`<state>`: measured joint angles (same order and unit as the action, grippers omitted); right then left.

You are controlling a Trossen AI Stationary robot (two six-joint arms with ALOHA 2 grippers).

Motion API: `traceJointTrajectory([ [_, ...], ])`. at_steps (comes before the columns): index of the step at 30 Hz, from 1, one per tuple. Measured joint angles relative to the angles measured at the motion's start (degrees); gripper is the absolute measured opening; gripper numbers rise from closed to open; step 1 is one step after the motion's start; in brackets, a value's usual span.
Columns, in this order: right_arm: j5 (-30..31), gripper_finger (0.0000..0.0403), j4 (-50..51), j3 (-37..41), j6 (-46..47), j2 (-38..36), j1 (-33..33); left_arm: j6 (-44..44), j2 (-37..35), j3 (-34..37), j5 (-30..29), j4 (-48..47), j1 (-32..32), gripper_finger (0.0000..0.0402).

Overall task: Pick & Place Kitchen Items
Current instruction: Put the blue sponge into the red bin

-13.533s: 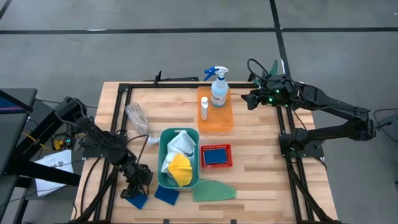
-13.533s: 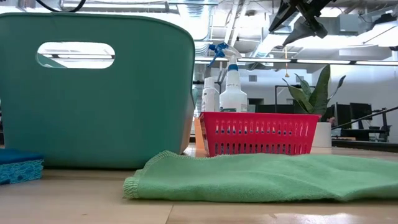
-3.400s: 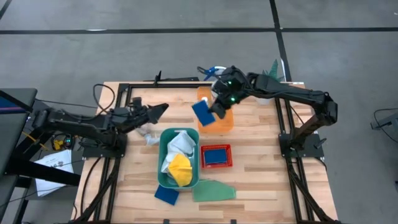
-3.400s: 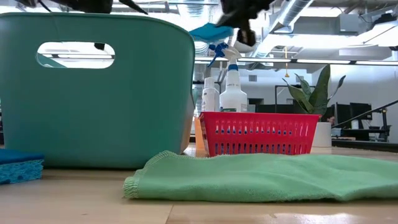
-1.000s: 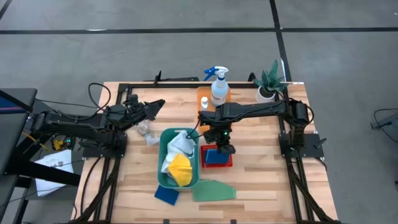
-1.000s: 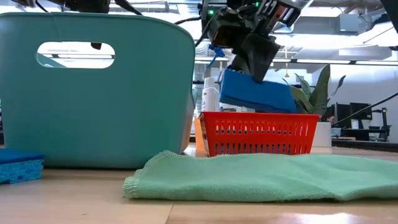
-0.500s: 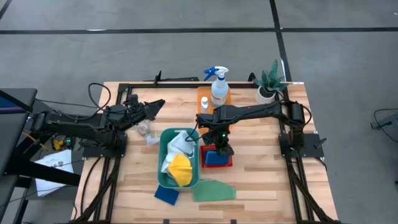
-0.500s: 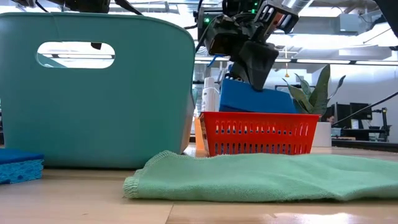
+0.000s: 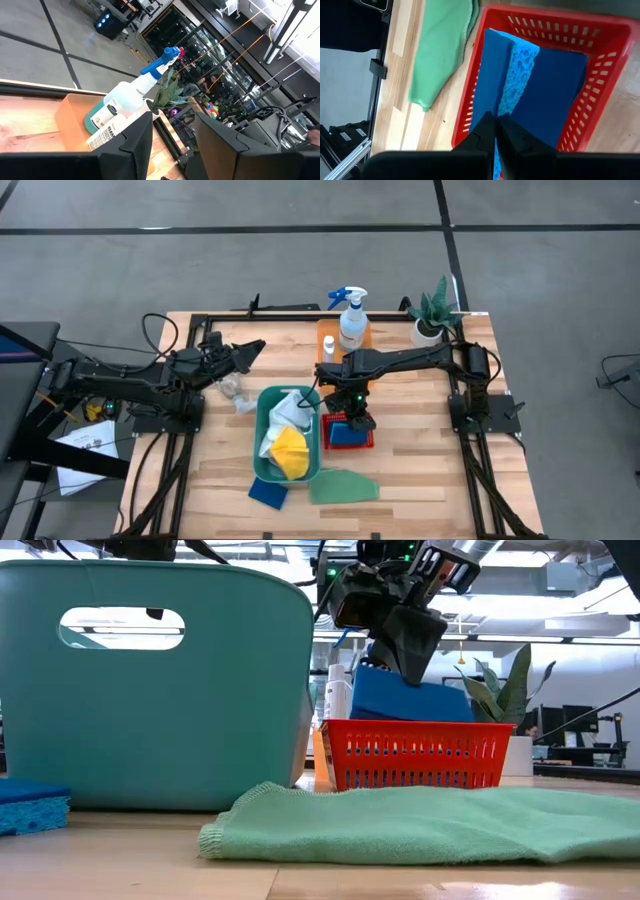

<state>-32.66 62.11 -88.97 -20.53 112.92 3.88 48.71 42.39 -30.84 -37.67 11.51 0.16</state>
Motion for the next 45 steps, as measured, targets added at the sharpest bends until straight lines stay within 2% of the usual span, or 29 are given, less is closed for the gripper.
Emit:
traceJointTrajectory([
  [16, 1.6, 0.0000, 0.1, 0.0, 0.5, 0.0, 0.0, 0.0, 0.0, 0.0, 0.0, 0.0, 0.0, 0.0143],
  [23, -1.4, 0.0000, 0.5, -0.4, 0.3, 2.3, 0.1, 0.0, 0.0, 0.0, 0.0, 0.0, 0.0, 0.0143],
  [39, -1.8, 0.0000, 0.7, -0.5, 0.0, 2.4, 0.8, 0.0, 0.0, 0.0, 0.0, 0.0, 0.0, 0.0143],
  [45, -1.8, 0.0020, 1.1, -0.5, 0.2, 2.4, 1.1, 0.0, 0.0, 0.0, 0.0, 0.0, 0.0, 0.0143],
])
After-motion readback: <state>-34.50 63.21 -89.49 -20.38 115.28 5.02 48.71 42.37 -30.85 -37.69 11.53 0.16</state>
